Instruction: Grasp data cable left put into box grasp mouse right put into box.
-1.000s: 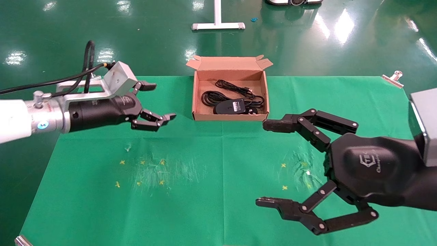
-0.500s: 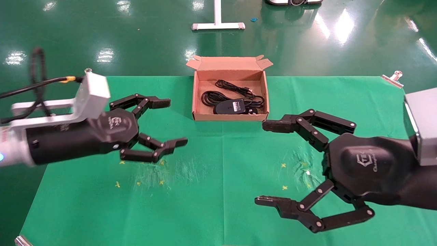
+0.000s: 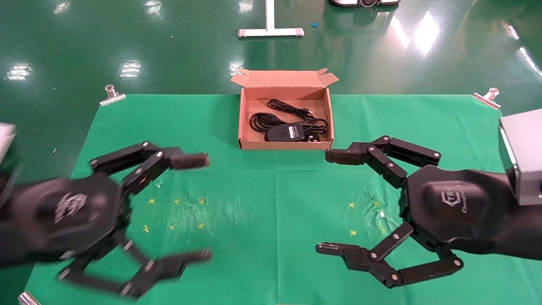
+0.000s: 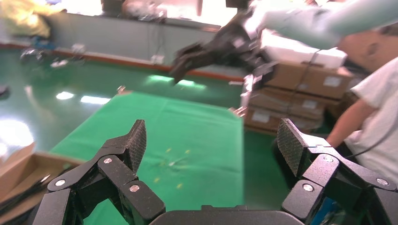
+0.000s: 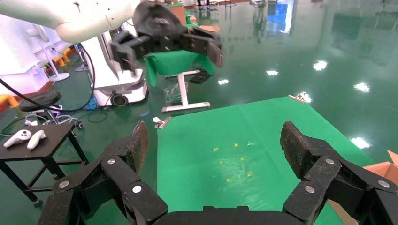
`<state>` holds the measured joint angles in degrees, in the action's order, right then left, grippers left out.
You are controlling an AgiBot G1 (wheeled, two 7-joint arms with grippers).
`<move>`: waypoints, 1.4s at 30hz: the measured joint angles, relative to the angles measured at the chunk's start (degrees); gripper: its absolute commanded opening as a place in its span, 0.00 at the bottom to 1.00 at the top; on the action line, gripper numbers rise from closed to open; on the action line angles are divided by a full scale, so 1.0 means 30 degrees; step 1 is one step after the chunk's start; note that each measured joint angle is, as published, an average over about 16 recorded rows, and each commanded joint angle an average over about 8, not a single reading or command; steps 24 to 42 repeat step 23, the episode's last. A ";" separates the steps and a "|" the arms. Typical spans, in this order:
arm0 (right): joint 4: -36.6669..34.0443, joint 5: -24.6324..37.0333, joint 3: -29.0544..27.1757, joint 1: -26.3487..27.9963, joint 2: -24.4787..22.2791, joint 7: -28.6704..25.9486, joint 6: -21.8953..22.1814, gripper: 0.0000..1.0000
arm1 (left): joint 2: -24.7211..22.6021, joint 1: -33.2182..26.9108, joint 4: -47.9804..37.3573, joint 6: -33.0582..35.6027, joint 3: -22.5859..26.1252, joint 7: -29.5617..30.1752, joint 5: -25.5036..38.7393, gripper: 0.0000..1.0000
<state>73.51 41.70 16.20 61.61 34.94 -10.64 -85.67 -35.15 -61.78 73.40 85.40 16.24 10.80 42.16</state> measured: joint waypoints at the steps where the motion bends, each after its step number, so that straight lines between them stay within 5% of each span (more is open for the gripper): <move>1: 0.0000 -0.0002 0.0000 -0.0001 -0.0001 0.0000 0.0000 1.00 | 0.0064 0.0107 0.0092 0.0139 -0.0109 -0.0013 -0.0179 1.00; 42: -0.0003 0.0002 0.0004 0.0003 0.0003 0.0001 0.0008 1.00 | 0.0123 0.0205 0.0164 0.0255 -0.0204 -0.0039 -0.0326 1.00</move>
